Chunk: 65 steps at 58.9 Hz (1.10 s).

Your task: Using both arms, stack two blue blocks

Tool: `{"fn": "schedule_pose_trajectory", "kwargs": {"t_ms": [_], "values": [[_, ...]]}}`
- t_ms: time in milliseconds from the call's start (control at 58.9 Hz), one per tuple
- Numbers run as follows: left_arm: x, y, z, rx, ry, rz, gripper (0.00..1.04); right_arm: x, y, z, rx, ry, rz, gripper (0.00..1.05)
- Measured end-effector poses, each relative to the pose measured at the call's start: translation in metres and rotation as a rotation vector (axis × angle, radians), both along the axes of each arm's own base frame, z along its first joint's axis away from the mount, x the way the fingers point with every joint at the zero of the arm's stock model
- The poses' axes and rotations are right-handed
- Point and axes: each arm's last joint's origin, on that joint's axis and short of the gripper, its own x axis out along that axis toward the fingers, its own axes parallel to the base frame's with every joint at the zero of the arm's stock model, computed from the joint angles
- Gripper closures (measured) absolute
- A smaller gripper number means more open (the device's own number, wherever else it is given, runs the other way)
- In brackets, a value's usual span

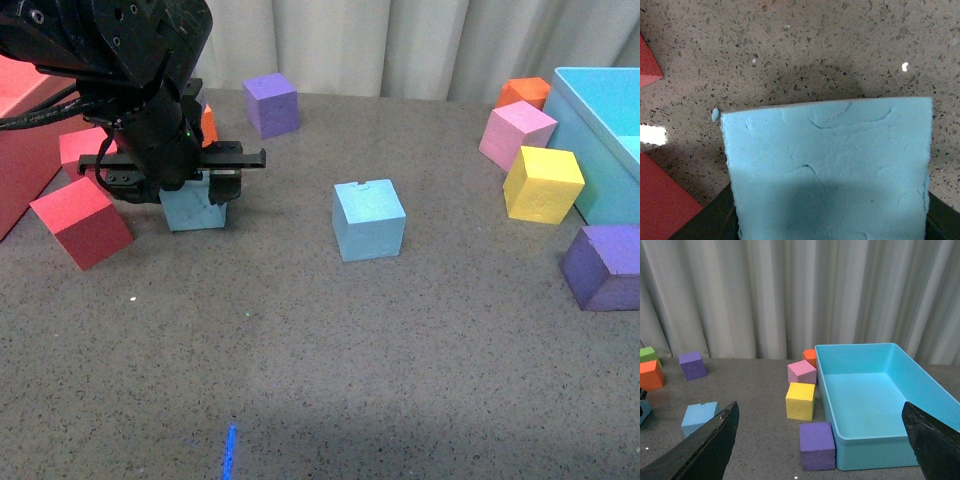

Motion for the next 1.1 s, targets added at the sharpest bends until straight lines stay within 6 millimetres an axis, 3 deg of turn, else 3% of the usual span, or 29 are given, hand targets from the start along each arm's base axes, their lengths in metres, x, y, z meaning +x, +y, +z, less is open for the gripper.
{"fn": "schedule_pose_trajectory", "kwargs": {"t_ms": [136,306,391,476,747,1104], "values": [[-0.006,-0.01,0.014,-0.004,-0.013,-0.015,0.52,0.0,0.0,0.0,0.0,0.0,0.0,0.1],[-0.02,-0.032,0.054,-0.019,-0.064,-0.034,0.54,0.0,0.0,0.0,0.0,0.0,0.0,0.1],[-0.034,-0.057,0.081,-0.038,-0.099,-0.043,0.54,0.0,0.0,0.0,0.0,0.0,0.0,0.1],[-0.043,-0.079,0.088,-0.051,-0.112,-0.068,0.54,0.0,0.0,0.0,0.0,0.0,0.0,0.1],[-0.06,-0.144,0.095,-0.066,-0.105,-0.151,0.54,0.0,0.0,0.0,0.0,0.0,0.0,0.1],[-0.058,-0.176,0.076,-0.054,-0.067,-0.18,0.55,0.0,0.0,0.0,0.0,0.0,0.0,0.1]]}}
